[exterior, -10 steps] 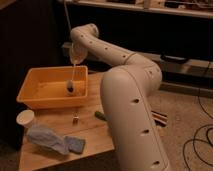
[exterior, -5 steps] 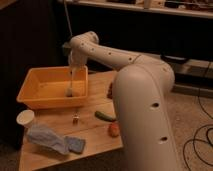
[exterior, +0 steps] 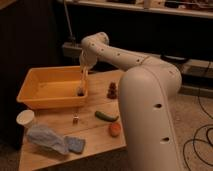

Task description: Wipe red bowl with brush

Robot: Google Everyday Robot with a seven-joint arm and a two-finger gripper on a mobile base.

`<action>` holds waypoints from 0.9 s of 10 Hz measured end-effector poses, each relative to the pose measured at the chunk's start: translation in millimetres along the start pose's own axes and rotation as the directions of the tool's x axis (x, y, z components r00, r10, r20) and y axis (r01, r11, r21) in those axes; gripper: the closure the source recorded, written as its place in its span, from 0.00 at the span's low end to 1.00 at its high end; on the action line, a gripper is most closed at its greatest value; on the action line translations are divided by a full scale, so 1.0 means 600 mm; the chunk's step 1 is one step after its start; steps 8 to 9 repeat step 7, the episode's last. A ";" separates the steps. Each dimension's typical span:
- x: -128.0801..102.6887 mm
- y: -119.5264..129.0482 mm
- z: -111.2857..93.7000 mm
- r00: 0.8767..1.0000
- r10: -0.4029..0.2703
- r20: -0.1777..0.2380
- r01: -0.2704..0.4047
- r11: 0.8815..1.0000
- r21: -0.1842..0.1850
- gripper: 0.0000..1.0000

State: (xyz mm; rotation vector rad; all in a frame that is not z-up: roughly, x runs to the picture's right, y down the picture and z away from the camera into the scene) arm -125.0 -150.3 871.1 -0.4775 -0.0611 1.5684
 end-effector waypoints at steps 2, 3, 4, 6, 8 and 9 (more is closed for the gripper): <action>-0.024 0.028 -0.004 1.000 -0.009 0.011 0.009 1.000 -0.005 1.00; -0.037 0.059 -0.002 1.000 -0.021 0.015 0.021 1.000 -0.013 1.00; -0.042 0.077 0.001 0.999 -0.029 0.016 0.029 0.999 -0.017 1.00; -0.046 0.110 0.004 0.999 -0.044 0.014 0.044 0.999 -0.029 1.00; -0.040 0.123 0.002 0.999 -0.053 0.007 0.053 0.998 -0.041 1.00; -0.040 0.123 0.002 0.999 -0.053 0.007 0.053 0.998 -0.041 1.00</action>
